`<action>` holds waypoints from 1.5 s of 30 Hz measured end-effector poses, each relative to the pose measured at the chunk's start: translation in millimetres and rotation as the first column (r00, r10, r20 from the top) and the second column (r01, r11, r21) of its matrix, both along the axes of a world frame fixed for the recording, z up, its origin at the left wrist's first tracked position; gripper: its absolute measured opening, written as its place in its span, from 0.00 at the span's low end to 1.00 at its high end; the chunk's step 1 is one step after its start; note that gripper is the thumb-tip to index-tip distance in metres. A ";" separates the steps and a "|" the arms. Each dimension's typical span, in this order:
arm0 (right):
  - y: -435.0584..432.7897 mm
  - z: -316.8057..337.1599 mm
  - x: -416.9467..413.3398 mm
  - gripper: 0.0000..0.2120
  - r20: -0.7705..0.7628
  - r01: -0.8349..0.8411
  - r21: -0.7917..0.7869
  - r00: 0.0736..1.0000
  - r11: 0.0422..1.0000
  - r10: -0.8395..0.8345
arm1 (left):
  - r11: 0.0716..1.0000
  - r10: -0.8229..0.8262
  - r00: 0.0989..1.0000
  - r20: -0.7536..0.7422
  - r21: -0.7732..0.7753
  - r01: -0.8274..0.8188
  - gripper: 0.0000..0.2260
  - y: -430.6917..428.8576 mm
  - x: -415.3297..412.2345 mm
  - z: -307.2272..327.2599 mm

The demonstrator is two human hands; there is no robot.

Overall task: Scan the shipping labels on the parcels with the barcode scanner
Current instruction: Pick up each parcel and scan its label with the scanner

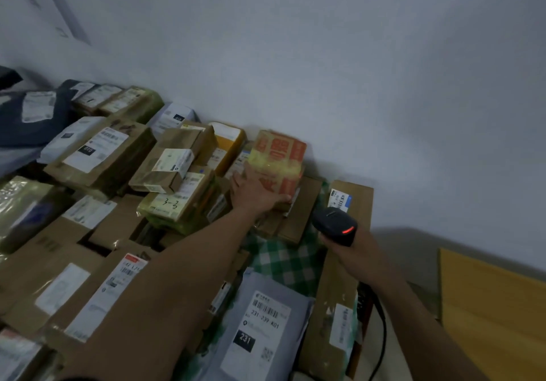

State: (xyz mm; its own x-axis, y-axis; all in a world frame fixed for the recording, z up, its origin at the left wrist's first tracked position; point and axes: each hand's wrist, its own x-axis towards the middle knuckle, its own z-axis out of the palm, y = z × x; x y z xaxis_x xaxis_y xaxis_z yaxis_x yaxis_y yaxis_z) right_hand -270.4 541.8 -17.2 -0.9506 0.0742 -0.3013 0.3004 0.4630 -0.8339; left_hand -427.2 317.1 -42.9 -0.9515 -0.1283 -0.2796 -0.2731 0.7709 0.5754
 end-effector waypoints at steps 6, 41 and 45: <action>-3.8 -2.2 1.1 0.26 0.025 0.032 -0.001 0.999 0.999 -0.032 | 0.990 0.113 0.991 -0.070 0.093 -0.107 0.56 2.8 1.1 0.0; -34.9 82.0 73.9 0.29 -0.128 0.351 -0.500 0.874 0.791 -0.469 | 0.429 0.043 0.999 0.029 0.902 -0.044 0.27 -10.0 175.8 83.2; -32.3 102.3 98.5 0.20 -0.152 0.360 -0.508 0.857 0.782 -0.493 | 0.451 -0.111 0.990 -0.086 0.883 0.127 0.34 -9.1 199.7 93.1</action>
State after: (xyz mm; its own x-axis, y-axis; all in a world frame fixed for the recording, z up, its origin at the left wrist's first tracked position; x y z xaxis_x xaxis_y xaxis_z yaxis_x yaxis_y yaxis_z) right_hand -171.9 509.5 85.1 -0.8988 0.4123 -0.1490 0.1162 -0.1036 -0.9878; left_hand -227.5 308.0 50.2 -0.9419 0.2951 -0.1606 -0.2065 -0.1316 0.9695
